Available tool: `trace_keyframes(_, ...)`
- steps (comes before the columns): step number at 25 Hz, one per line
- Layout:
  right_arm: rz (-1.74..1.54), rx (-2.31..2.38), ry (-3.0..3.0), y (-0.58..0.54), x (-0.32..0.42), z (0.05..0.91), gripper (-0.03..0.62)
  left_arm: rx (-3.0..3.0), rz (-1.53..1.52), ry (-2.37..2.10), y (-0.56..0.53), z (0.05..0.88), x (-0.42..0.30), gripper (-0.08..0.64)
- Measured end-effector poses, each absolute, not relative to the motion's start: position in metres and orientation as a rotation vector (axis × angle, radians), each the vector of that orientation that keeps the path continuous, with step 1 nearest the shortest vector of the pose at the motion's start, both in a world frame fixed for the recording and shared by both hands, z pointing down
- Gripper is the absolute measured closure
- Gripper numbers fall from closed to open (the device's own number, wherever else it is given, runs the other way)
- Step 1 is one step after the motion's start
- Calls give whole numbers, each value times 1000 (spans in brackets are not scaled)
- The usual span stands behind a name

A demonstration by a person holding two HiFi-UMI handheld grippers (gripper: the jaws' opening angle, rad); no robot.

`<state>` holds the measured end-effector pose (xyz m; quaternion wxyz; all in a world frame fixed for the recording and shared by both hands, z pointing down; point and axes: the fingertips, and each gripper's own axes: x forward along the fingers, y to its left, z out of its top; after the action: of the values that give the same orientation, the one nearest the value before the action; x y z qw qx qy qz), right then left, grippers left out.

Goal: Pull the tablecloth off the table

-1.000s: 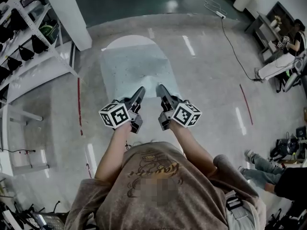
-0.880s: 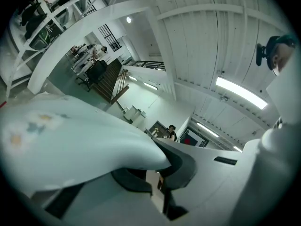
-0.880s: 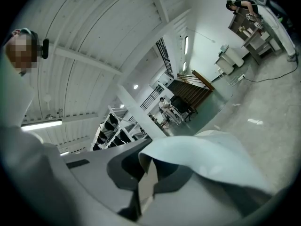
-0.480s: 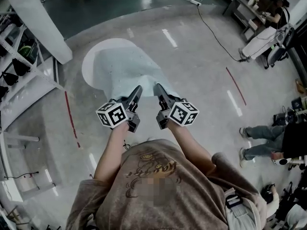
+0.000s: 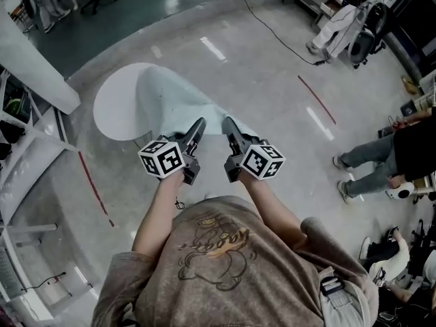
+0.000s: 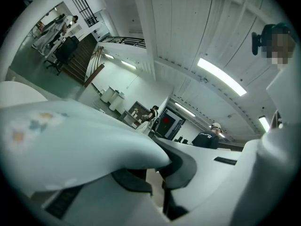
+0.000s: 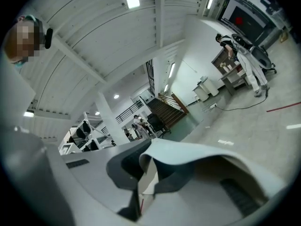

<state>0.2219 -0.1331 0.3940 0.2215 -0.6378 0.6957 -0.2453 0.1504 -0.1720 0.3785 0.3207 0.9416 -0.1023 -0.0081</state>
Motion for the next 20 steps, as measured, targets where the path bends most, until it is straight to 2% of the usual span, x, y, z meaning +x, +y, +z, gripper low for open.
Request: trace_keyframes(20,-497,-2025,1659,-22,310,383,575,2529,152,66,-85,376,261,540)
